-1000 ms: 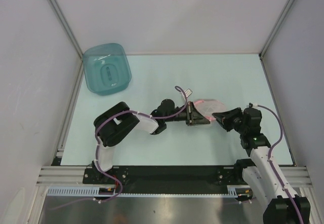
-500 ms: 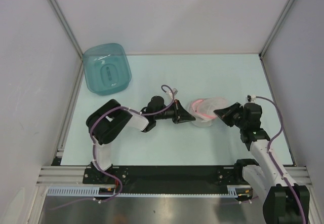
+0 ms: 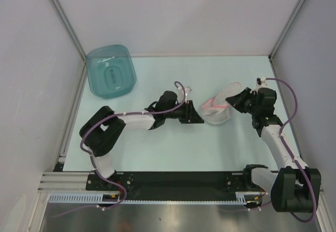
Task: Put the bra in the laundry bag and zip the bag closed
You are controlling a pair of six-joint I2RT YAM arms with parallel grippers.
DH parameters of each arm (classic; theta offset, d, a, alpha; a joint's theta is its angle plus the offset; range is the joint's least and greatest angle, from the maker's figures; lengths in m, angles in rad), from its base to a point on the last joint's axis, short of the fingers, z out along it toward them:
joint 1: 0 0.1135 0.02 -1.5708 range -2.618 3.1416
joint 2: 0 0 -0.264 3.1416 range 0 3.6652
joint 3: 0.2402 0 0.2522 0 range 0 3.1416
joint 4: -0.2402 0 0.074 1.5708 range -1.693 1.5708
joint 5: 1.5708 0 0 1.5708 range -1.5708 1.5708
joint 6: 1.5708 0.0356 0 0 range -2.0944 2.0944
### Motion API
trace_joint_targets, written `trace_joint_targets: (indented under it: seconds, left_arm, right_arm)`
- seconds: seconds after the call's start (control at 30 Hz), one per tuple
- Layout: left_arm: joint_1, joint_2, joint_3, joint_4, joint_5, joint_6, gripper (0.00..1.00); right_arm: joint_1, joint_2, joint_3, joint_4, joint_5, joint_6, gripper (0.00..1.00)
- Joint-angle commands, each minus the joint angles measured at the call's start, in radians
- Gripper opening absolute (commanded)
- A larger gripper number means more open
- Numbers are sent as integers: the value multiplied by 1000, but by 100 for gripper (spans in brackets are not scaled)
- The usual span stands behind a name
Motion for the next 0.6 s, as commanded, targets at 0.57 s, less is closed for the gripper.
trace_joint_targets:
  seconds: [0.57]
  left_arm:
    - [-41, 0, 677, -853, 50, 1111, 68]
  right_arm:
    - [-69, 169, 140, 112, -638, -206, 0]
